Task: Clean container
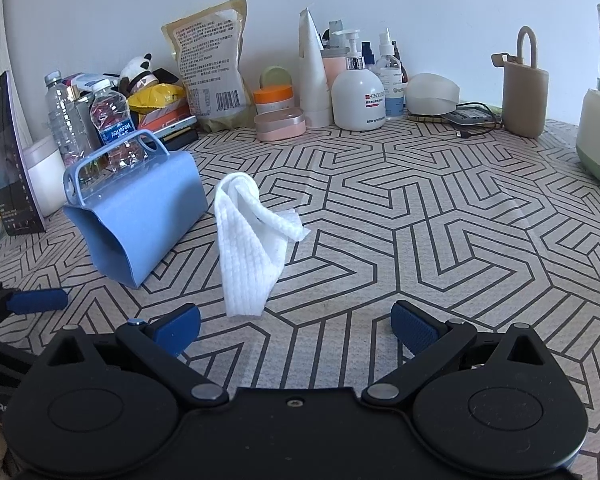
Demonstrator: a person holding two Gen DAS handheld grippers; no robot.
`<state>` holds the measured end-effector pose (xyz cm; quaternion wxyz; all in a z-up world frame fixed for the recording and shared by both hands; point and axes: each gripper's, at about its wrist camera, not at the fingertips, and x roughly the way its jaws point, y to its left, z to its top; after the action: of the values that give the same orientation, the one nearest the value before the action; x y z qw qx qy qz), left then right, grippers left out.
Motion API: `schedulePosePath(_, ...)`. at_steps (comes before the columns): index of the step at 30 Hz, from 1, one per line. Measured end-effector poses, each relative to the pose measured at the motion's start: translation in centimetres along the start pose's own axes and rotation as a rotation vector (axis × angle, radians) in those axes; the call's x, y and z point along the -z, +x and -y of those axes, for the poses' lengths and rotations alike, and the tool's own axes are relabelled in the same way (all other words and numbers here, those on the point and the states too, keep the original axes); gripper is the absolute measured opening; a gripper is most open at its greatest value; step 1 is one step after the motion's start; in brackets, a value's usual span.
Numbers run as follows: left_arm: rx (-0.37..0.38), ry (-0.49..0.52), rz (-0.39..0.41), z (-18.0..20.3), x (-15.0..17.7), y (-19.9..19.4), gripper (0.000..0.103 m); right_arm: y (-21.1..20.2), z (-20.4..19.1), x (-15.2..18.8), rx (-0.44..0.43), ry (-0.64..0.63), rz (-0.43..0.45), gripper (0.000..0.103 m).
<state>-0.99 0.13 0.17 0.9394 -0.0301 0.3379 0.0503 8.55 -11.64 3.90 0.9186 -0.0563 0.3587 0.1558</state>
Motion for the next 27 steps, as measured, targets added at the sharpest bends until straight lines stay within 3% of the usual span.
schedulePosePath(12,0.022,0.023,-0.003,0.0,0.1,-0.2,0.103,-0.1,-0.7,0.1,-0.01,0.013,0.008,0.103)
schedulePosePath(16,0.033,-0.015,0.0,-0.8,-0.1,-0.1,0.103,-0.3,-0.2,0.2,-0.016,0.03,0.016,0.103)
schedulePosePath(19,0.035,-0.047,-0.006,-1.6,-0.6,0.3,0.103,-0.4,-0.2,-0.4,-0.025,-0.015,0.039,0.103)
schedulePosePath(23,-0.002,0.017,-0.039,-0.9,-1.0,0.9,0.103,-0.5,-0.3,-1.4,-0.039,-0.09,0.073,0.103)
schedulePosePath(27,0.011,0.028,-0.068,-1.4,-1.5,0.9,0.103,-0.6,-0.4,-2.4,-0.052,-0.165,0.108,0.103)
